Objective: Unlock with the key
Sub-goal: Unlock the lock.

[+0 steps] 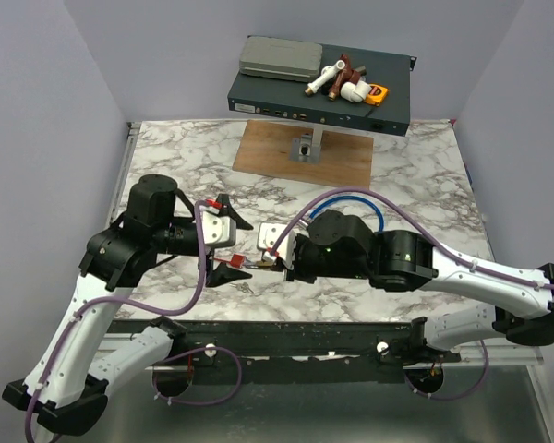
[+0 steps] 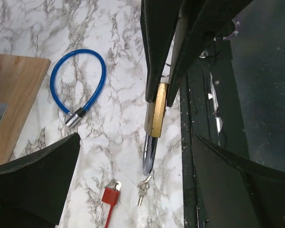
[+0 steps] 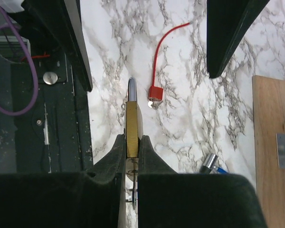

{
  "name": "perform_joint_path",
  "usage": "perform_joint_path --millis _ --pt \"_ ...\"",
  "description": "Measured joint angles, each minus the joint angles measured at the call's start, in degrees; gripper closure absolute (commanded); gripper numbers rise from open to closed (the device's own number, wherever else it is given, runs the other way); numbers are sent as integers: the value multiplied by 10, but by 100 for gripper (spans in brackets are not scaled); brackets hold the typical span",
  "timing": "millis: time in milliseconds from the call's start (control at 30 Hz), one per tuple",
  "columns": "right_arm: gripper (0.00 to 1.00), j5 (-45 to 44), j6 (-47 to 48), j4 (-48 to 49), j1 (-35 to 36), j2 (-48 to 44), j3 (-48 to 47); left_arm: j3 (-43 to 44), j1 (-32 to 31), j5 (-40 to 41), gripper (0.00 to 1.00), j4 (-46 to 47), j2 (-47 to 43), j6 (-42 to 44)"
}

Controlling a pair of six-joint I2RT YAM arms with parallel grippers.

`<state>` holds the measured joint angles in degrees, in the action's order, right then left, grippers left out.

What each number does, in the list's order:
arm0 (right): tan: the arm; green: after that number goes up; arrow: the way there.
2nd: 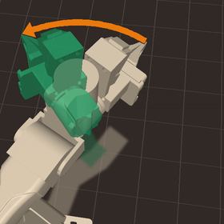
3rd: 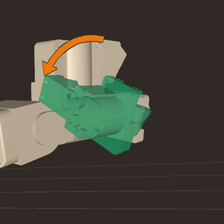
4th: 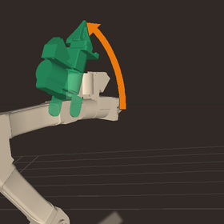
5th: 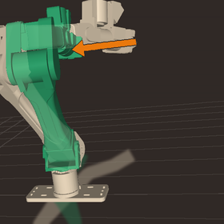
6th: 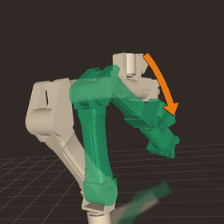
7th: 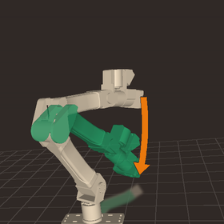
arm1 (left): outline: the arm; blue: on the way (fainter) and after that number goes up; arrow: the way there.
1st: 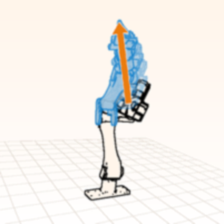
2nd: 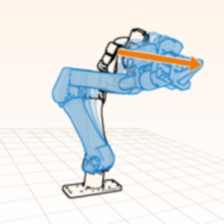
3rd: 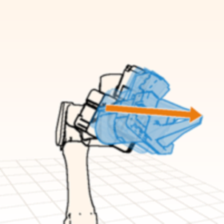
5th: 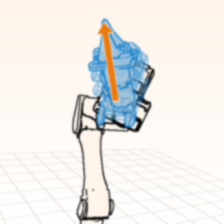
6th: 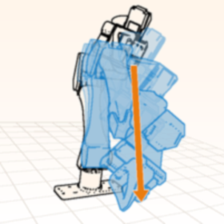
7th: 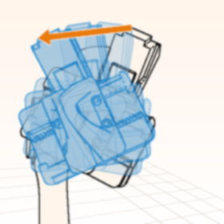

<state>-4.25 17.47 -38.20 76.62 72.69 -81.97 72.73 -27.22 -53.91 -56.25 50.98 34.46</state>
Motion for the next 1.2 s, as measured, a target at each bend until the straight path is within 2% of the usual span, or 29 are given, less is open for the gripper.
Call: perform_joint_path --millis 300,367,467,533,567,600,633,900,967,1000,1033,1200 --pt "99 19 -5 11 -1 21 -46 -35 -18 -50 1 23 42 -24" --pt "99 22 -5 14 -1 27 -53 -36 -20 -54 5 23 50 -30" --pt "99 24 -5 16 -1 35 -57 -36 -29 -63 22 27 52 -35" --pt "99 25 -5 17 -1 39 -58 -36 -35 -68 37 29 51 -38" --pt "99 25 -5 17 -1 40 -58 -37 -39 -68 58 30 51 -39" --pt "99 25 -4 17 -1 42 -59 -38 -42 -68 70 31 51 -40" --pt "99 25 -4 17 -1 42 -59 -40 -44 -68 74 32 49 -41" --pt "99 35 -11 14 -2 46 -60 -95 -67 -48 73 79 -4 -43" --pt "99 38 -12 12 -2 46 -61 -99 -74 -40 100 86 -9 -48" --pt "99 40 -12 12 -2 46 -61 -100 -75 -38 100 88 -10 -53" --pt "96 42 -16 10 -2 46 -61 -101 -76 -32 100 89 -10 -51" --pt "63 46 -29 2 -5 47 -68 -106 -78 -26 100 110 -14 -69"
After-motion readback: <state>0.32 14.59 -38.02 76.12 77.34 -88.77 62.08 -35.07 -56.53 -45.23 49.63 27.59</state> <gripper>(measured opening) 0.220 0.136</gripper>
